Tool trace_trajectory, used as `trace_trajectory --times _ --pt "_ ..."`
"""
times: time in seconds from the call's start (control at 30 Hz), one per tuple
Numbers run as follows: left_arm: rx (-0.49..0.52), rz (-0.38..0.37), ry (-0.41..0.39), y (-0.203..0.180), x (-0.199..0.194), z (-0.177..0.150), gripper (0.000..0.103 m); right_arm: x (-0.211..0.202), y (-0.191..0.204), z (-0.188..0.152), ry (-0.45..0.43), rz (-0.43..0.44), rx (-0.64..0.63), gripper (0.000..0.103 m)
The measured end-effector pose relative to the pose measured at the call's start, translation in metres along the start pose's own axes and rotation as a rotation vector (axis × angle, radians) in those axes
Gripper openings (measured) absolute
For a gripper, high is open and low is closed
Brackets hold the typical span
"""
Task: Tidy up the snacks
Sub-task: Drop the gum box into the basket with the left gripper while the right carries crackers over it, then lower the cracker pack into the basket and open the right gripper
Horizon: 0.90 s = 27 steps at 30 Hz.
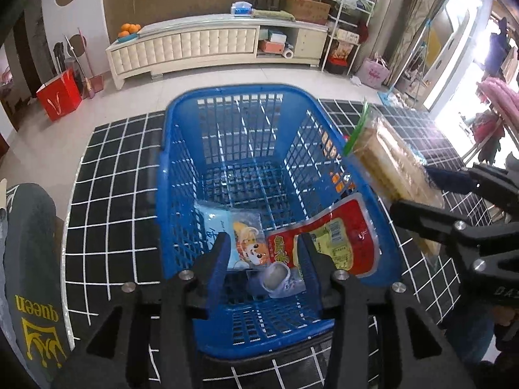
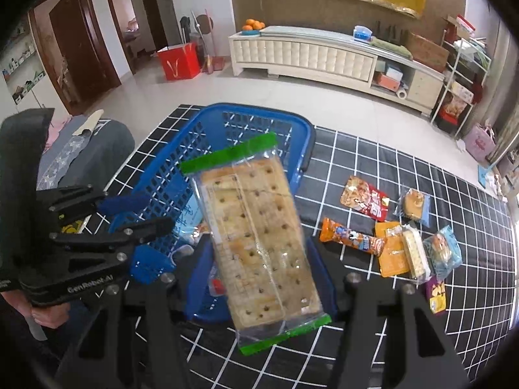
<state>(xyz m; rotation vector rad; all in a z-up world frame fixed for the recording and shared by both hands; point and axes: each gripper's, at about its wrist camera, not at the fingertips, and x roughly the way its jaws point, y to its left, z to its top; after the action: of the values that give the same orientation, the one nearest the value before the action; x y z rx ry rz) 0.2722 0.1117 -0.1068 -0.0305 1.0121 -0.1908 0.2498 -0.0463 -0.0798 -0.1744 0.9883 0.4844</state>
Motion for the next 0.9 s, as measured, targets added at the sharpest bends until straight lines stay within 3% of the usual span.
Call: trace_trajectory --times 0.17,0.47,0.9 --pt "-0.023 0.01 -0.043 0.007 -0.023 0.001 0.04 -0.007 0.01 0.005 -0.014 0.006 -0.013 0.062" --pt "-0.049 0.043 -0.094 0.033 -0.05 -0.004 0.051 0.003 0.037 0.027 -0.013 0.029 -0.045 0.062" --pt "-0.125 0.041 -0.056 0.078 -0.024 -0.012 0.052 0.068 0.057 0.032 0.111 -0.011 -0.088 0.062"
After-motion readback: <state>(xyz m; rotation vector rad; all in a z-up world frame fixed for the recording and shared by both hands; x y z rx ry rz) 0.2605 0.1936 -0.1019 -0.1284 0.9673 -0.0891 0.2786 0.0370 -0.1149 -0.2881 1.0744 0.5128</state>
